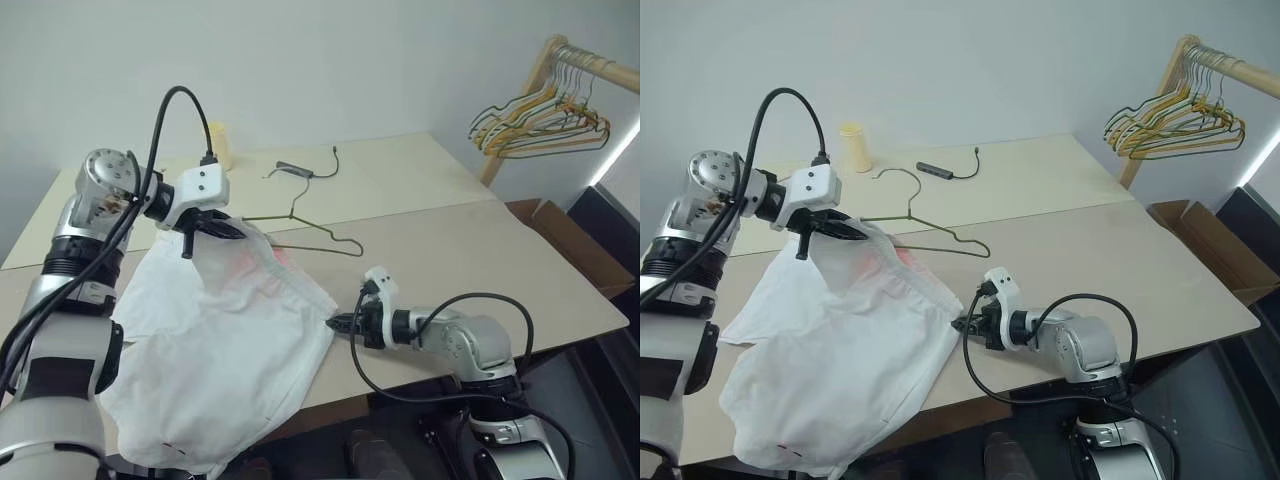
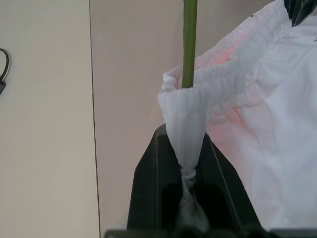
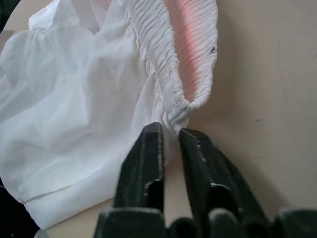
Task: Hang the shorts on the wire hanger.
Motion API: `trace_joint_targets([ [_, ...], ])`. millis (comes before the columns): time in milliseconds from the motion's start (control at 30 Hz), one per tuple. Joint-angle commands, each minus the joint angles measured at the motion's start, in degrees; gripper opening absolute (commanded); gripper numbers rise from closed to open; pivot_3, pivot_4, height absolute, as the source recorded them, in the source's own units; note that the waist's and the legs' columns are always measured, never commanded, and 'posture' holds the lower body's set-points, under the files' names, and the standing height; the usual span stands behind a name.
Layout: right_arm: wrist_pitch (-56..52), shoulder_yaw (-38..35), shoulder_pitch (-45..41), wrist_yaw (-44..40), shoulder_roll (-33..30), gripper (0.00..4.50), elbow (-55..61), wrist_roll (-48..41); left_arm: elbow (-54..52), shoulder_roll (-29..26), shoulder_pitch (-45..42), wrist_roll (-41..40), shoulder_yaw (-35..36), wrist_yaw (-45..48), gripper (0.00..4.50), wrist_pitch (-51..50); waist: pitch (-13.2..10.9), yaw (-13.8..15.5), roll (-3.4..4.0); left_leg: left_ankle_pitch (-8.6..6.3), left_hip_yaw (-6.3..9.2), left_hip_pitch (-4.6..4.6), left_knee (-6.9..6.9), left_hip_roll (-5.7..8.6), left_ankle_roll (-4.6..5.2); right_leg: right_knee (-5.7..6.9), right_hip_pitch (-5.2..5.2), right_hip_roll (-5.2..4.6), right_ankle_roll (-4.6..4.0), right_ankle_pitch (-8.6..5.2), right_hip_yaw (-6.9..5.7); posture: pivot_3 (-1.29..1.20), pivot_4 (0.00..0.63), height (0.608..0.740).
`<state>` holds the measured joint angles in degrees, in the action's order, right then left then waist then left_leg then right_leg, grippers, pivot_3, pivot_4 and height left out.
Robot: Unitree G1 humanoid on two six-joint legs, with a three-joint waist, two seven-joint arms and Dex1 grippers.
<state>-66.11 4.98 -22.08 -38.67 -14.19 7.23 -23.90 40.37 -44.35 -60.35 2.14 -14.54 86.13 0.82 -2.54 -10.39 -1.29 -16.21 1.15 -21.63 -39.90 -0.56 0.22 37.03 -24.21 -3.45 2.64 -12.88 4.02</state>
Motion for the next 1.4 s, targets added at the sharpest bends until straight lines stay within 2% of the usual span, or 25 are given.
trace_joint_targets([
  [33,2.59,-0.02,-1.55,0.01,-0.07,0.04,0.67,-1.24,-0.72,-1.06,-2.14,-0.76,2.08,0.24,0.00,-0.31,0.00,0.01,0.00,0.00,0.01,0.00,0.00,0.00,0.00,0.00,0.00,0.00,0.00,0.00,0.00,-0.12,0.000,0.740],
  [167,5.59,-0.03,-2.07,0.34,-1.43,0.04,-0.84,0.13,-1.73,-1.90,-1.54,-1.59,2.71,1.49,0.00,-0.47,0.00,-0.01,0.00,0.00,0.02,-0.01,0.00,0.00,0.00,0.01,0.00,0.00,0.00,0.00,-0.01,-0.12,0.000,0.740],
  [300,12.06,0.97,-3.28,0.63,-5.64,0.04,-3.24,3.86,-3.23,-2.76,-0.55,-5.55,5.38,5.14,0.00,-0.83,0.00,-0.01,0.00,0.00,0.02,-0.01,0.00,0.03,0.00,-0.01,0.00,-0.01,0.00,0.00,0.00,-0.13,0.000,0.740],
  [433,17.93,0.20,-5.36,-0.87,-10.78,0.04,-7.83,6.28,-5.88,-5.86,0.85,-13.60,5.08,6.37,0.00,-2.68,0.00,-0.06,0.00,0.00,0.02,0.01,0.00,0.01,0.00,-0.03,-0.01,-0.01,0.01,-0.01,0.00,-0.13,0.000,0.740],
  [600,23.05,-1.01,-7.89,-3.81,-15.42,0.04,-11.33,6.49,-7.44,-9.09,1.98,-17.12,2.71,6.37,0.00,-2.47,0.00,-0.07,0.00,0.00,0.03,0.02,0.00,0.02,0.00,-0.04,0.02,-0.01,0.01,-0.01,0.01,-0.12,0.000,0.740],
  [900,25.78,-1.54,-9.20,-5.37,-19.55,0.04,-12.96,6.55,-2.39,-8.33,1.71,-8.94,2.37,4.42,0.00,2.21,0.00,0.15,0.00,0.00,0.00,0.10,-0.01,0.04,0.00,-0.17,0.06,-0.01,0.01,-0.01,0.03,-0.12,0.000,0.740],
  [1400,24.21,-2.71,-10.51,-3.79,-20.76,0.04,-8.06,5.80,2.91,-5.67,0.38,-0.83,0.87,1.28,0.00,6.88,0.00,0.11,0.00,0.00,0.00,0.08,-0.01,0.04,0.00,-0.16,0.05,-0.02,0.01,-0.01,0.04,-0.14,0.000,0.740],
])
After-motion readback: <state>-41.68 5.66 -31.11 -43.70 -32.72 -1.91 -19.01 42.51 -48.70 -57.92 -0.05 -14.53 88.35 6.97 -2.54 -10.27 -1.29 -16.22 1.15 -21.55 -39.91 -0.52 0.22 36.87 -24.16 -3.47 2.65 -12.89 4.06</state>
